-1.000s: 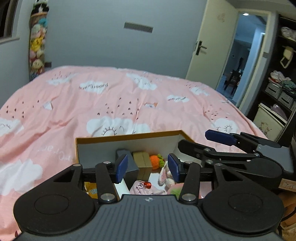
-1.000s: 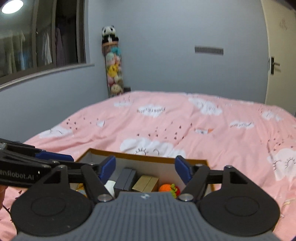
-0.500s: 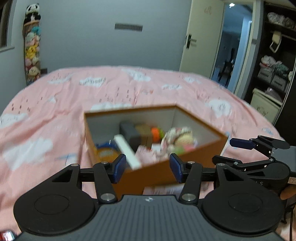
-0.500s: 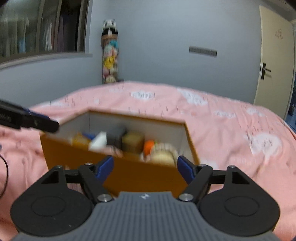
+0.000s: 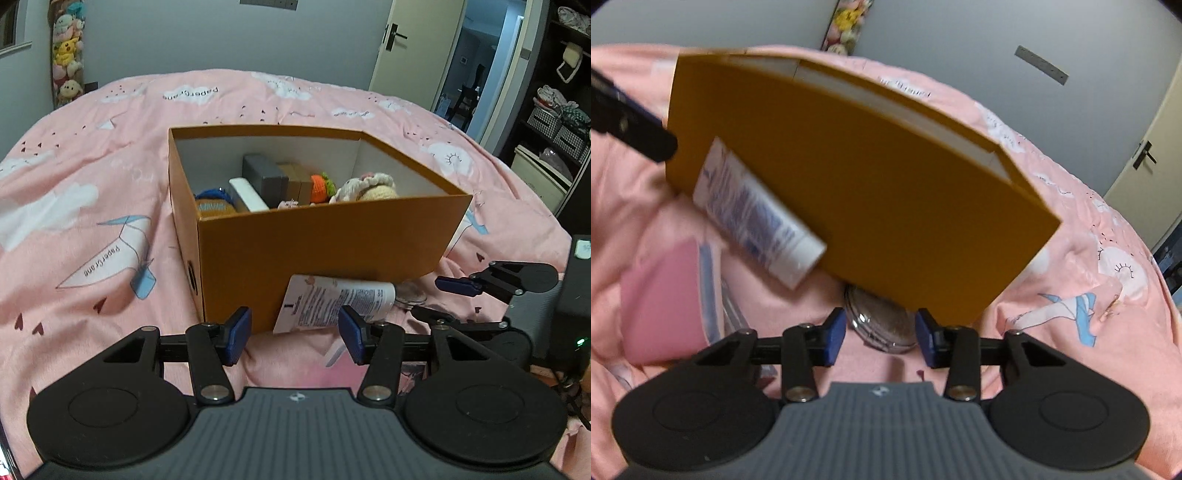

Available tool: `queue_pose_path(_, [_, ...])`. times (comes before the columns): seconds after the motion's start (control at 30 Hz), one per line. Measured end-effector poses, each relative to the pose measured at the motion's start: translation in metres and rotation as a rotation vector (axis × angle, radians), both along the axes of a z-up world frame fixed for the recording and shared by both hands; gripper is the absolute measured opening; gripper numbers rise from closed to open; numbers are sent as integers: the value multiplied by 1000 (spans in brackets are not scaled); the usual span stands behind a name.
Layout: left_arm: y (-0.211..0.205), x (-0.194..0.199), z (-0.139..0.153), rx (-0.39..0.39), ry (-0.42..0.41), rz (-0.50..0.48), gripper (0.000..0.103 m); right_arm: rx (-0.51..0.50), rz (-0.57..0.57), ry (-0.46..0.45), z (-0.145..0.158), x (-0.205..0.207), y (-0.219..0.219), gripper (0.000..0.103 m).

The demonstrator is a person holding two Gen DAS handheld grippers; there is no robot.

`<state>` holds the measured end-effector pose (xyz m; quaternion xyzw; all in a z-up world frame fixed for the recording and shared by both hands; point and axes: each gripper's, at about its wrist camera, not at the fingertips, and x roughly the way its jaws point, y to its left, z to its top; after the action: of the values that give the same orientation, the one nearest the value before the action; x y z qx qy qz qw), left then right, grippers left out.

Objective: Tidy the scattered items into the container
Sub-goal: 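Move the right tool to the round silver compact mirror beside the lotion tube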

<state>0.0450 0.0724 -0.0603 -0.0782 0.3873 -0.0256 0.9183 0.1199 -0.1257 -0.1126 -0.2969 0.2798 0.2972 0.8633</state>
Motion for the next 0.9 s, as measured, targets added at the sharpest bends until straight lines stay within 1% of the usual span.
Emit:
queue_pose_path(0.2, [0,1,-3,-4,13,2,61,-127,10,-48,-23,4,15,38])
queue_pose_path(0.33, [-1,1,-7,8,24,8,61,-175,29,-86,-33,4,22,35])
queue_pose_path(0.37, [-1,1,-7,13,27,9,61,-182,34,-95,-34,4,24,33])
queue_pose_path(0.43, [-2,1,-8,20,29,5,61,-195,39,-105,-36,4,25,31])
queue_pose_path(0.53, [-3,0,-7,16,28,3,61,-216,49,-122,-38,3,27,27])
queue_pose_path(0.63, [-1,-1,-6,13,26,8,61,-242,62,-144,-36,-5,26,23])
queue_pose_path(0.7, [0,-1,-6,10,29,13,61,-246,71,-147,-31,-10,24,22])
queue_pose_path(0.8, [1,-2,-7,5,35,15,61,-229,82,-132,-17,-17,17,22])
queue_pose_path(0.9, [1,-3,-6,0,37,12,61,-190,100,-113,4,-23,9,20])
